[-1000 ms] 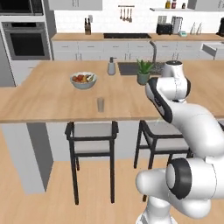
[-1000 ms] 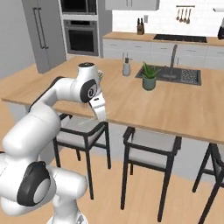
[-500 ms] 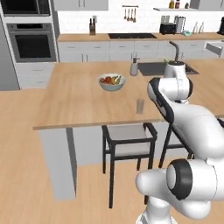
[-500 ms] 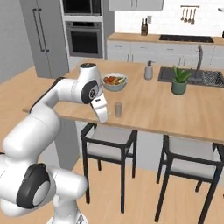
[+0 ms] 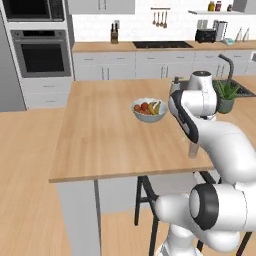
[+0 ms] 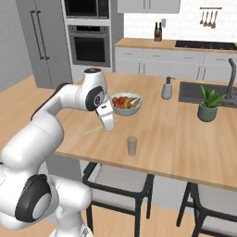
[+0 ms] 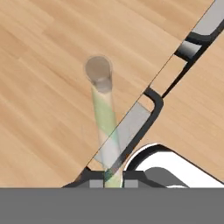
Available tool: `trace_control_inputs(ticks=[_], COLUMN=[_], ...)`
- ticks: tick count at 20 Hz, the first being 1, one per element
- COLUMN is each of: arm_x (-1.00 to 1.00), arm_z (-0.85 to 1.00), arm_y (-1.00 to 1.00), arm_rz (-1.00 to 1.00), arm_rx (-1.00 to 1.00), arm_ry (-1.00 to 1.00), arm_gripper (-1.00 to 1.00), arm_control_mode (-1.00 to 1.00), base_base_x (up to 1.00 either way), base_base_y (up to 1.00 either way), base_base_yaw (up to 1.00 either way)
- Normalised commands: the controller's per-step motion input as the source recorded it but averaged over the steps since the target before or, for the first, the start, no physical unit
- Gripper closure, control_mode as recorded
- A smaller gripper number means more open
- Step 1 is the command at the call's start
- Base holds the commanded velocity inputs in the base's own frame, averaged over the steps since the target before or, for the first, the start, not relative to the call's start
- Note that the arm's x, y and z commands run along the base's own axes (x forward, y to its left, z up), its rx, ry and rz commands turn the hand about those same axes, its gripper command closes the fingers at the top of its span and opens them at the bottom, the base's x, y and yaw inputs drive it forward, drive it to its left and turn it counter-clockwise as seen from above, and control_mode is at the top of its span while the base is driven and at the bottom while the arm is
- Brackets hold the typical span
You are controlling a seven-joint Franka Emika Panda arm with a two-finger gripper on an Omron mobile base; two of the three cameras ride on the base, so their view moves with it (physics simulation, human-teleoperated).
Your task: Take a straw from the drawer in front and place it inside the glass cup on the dining counter.
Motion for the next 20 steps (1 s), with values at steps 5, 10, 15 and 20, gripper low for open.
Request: trace_control_inputs(ticks=[5, 10, 15, 20], arm_x=[0.0, 0.17, 0.0, 0.0], arm_z=[0.0, 0.11, 0.29, 0.17], arm_y=[0.0, 0.0, -0.09, -0.62], arm_rz=[0.0, 0.01, 0.05, 0.3], arm_rx=[0.0, -0.06, -0.25, -0.08], arm_ry=[0.0, -0.01, -0.25, -0.29], arm_gripper=[1.0, 1.0, 1.0, 1.0], arm_control_mode=[1.0, -1.0, -1.0, -1.0], base_base_x=[0.99, 0.36, 0.0, 0.0], base_base_y=[0.0, 0.0, 0.0, 0.0], base_base_yaw=[0.02, 0.01, 0.0, 0.0])
